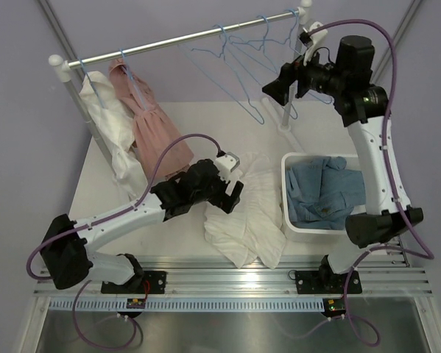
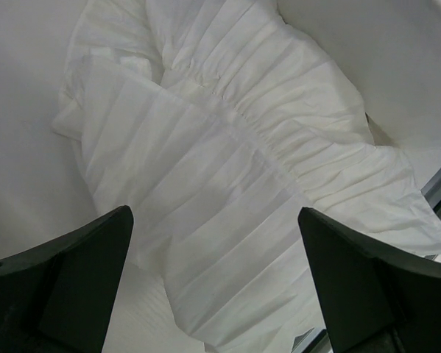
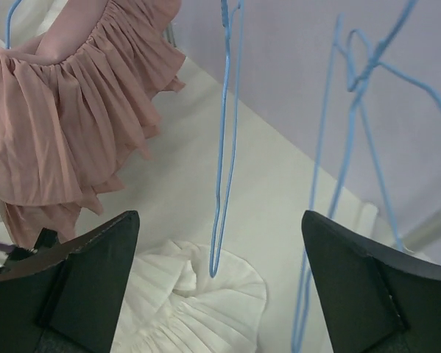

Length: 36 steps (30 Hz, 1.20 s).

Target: Remove the skirt from the hanger

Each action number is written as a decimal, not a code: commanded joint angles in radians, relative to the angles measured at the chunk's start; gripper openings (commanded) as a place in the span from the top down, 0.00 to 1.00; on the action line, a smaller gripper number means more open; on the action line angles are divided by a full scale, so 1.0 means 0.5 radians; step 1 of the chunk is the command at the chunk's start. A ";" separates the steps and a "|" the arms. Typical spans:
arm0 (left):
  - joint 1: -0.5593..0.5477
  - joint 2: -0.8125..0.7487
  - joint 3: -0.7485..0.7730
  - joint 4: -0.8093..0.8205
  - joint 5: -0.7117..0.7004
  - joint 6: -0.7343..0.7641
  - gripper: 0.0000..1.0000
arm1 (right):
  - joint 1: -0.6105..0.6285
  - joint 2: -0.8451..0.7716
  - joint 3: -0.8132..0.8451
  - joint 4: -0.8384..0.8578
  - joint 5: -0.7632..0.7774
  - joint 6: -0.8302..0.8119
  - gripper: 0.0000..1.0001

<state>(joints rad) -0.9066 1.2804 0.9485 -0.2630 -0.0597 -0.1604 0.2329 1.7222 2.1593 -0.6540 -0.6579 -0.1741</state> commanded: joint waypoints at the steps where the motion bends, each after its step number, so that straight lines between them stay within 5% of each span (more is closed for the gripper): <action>1: -0.012 0.145 0.143 0.057 -0.019 -0.056 0.01 | -0.067 -0.277 -0.128 -0.127 0.003 -0.305 0.01; 10: -0.009 0.691 0.242 0.004 0.119 -0.121 0.07 | -0.168 -0.640 -0.655 -0.604 -0.573 -0.774 0.01; 13: -0.009 0.798 0.177 0.084 0.270 -0.115 0.21 | -0.168 -0.701 -0.744 -0.957 -0.883 -1.276 0.01; 17: -0.009 0.842 0.107 0.139 0.297 -0.133 0.41 | -0.171 -0.766 -0.852 -1.155 -0.976 -1.486 0.01; 22: -0.006 0.719 0.017 0.186 0.310 -0.100 1.00 | -0.168 -0.800 -0.913 -1.342 -0.964 -1.694 0.00; 29: -0.006 0.054 0.060 -0.059 0.380 0.084 1.00 | -0.159 -0.794 -0.999 -1.809 -1.010 -2.428 0.01; 36: -0.006 -0.306 0.424 -0.173 0.546 0.103 1.00 | 0.037 -0.806 -1.161 -1.613 -0.985 -2.343 0.00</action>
<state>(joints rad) -0.9077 1.1564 1.0519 -0.3588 0.1417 -0.1299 0.1848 1.3319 1.6020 -1.3331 -1.1339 -1.3212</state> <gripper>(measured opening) 0.012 0.993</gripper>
